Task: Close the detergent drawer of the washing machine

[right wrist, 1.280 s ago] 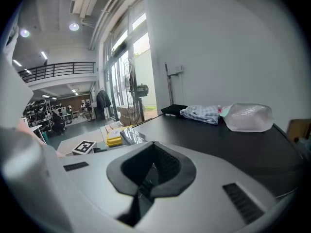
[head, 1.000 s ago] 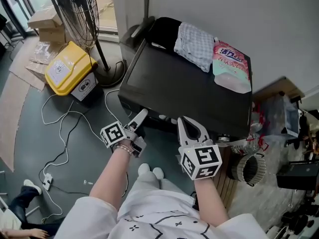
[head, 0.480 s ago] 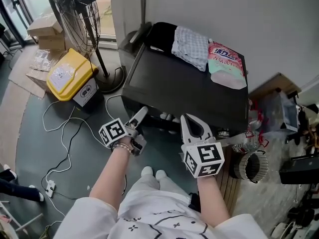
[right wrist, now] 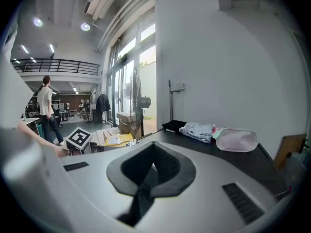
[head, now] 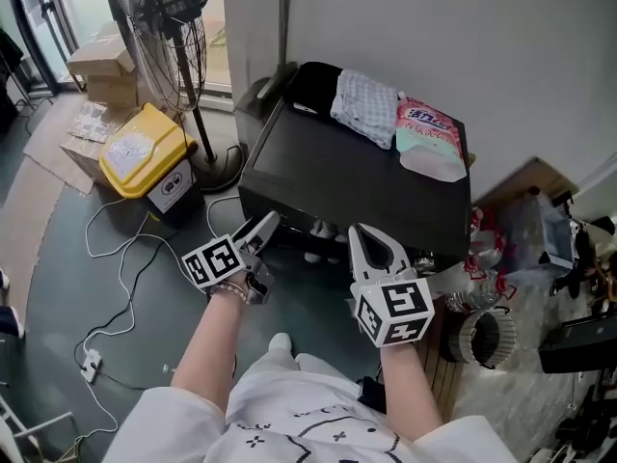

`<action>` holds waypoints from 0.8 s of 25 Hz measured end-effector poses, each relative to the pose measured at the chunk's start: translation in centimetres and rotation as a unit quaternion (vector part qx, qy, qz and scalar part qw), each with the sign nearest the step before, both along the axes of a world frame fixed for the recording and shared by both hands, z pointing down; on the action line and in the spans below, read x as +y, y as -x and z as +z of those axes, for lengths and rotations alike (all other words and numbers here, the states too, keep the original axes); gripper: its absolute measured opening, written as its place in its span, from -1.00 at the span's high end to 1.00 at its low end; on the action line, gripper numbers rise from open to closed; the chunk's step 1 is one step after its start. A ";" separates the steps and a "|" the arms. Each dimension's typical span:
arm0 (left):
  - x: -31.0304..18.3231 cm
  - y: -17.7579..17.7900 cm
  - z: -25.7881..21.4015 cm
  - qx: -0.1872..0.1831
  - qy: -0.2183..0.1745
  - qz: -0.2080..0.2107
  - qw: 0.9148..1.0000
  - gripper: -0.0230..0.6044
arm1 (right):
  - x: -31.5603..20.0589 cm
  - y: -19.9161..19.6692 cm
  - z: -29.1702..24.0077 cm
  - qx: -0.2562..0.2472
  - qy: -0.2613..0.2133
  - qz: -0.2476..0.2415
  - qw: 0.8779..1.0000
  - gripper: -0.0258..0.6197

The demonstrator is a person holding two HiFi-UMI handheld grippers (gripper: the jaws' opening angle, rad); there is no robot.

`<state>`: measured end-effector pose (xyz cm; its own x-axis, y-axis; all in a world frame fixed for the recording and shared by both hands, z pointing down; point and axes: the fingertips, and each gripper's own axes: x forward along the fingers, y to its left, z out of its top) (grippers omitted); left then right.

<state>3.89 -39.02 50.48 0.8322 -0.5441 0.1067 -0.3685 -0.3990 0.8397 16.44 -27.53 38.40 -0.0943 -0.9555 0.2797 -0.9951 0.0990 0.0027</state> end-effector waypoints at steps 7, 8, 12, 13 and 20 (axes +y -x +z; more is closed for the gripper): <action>2.5 0.9 -3.6 -0.094 -0.103 -0.019 0.990 0.01 | 2.4 -0.3 -2.0 -0.003 -0.015 -0.015 1.000 0.94; 3.0 1.1 -4.2 -0.111 -0.117 -0.025 0.987 0.29 | 2.8 -0.3 -2.4 -0.004 -0.018 -0.017 1.000 0.94; 5.0 1.9 -7.1 -0.175 -0.188 -0.052 0.965 0.81 | 4.4 -0.2 -3.9 -0.001 -0.032 -0.028 0.999 0.94; 5.5 2.0 -8.0 -0.189 -0.206 -0.059 0.958 0.86 | 4.8 -0.2 -4.3 0.001 -0.036 -0.030 0.999 0.94; 9.8 3.1 -14.9 -0.247 -0.326 -0.084 0.909 0.87 | 8.1 -0.3 -6.6 -0.015 -0.063 -0.042 0.997 0.94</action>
<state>0.75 -29.20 35.57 0.6701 -0.7403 0.0541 -0.7376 -0.6559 0.1604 16.73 -19.43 31.83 -0.1815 -0.9714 0.1530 -0.9832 0.1824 -0.0082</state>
